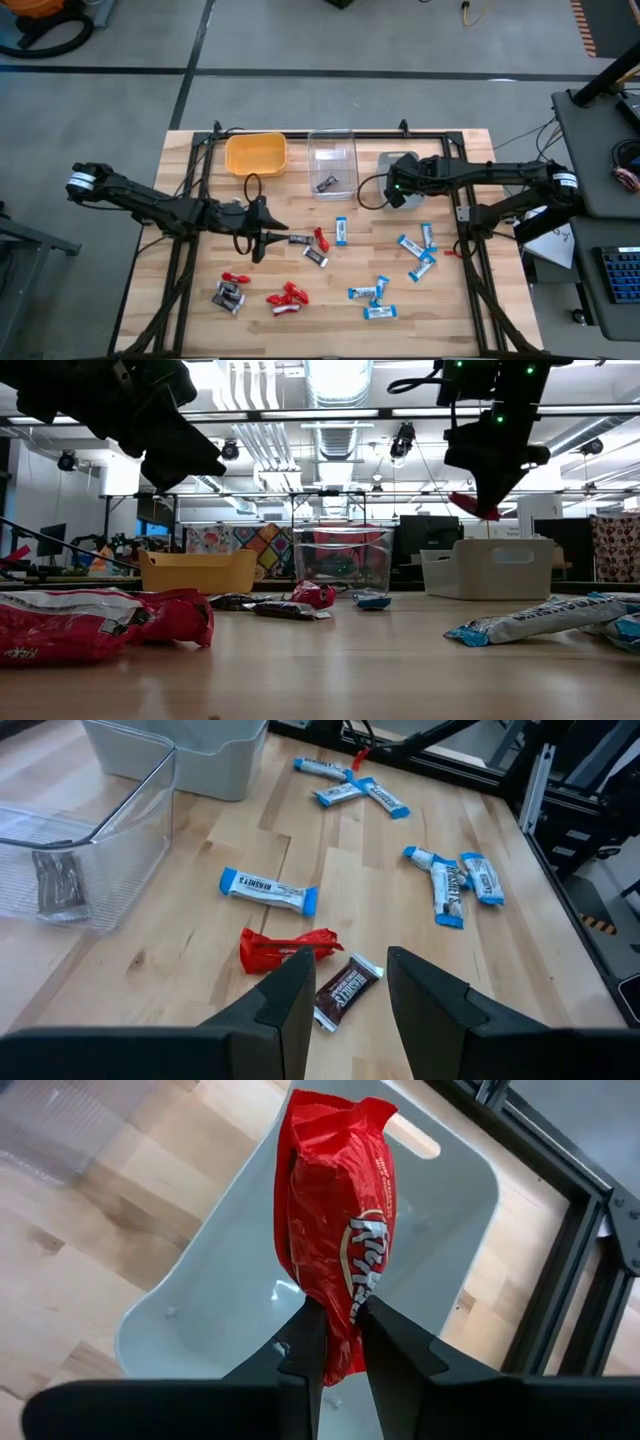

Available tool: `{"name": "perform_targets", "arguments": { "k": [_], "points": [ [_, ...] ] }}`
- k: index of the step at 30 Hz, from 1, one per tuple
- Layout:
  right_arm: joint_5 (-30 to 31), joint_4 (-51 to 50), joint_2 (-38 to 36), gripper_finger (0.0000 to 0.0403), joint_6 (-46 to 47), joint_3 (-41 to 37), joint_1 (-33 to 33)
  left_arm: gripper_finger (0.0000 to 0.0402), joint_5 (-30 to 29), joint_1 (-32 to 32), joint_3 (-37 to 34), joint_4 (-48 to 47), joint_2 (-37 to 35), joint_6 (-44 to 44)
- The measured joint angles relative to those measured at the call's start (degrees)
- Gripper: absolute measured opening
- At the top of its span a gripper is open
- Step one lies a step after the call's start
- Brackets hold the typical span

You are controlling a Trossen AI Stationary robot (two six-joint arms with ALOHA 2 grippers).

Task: Sort candy
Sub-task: Put the red chocolate into the gray bin

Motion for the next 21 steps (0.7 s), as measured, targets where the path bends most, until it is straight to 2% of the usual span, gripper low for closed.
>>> {"name": "perform_targets", "arguments": {
  "k": [21],
  "points": [
    [-1.0,1.4,0.0,0.0061,-2.4,0.9,0.0,0.0111,0.0,0.0,0.0,0.0,0.0,-1.8]
  ]
}}
